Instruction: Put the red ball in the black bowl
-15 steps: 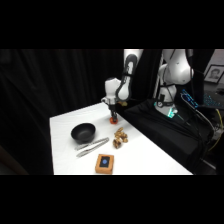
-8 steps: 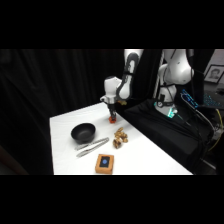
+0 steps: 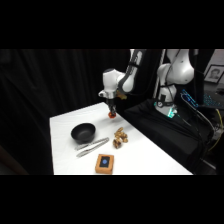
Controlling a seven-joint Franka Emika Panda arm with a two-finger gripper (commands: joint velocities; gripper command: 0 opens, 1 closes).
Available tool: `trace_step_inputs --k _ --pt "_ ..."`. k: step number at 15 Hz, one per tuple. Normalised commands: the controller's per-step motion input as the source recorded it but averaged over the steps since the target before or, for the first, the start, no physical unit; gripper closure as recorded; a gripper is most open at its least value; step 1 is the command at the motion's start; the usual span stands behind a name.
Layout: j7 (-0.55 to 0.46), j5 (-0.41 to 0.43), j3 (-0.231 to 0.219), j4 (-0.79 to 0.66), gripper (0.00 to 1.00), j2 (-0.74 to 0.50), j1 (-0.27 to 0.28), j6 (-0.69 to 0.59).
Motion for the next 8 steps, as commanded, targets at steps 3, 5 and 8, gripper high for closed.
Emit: trace_step_inputs --k 3,5,8 --pt "0.13 -0.199 -0.060 0.09 0.94 -0.44 0.113 -0.52" --pt "0.08 -0.098 -0.020 0.26 0.94 -0.25 0.087 -0.51" --pt "0.06 -0.051 -0.005 0.42 0.94 -0.04 0.076 -0.46"
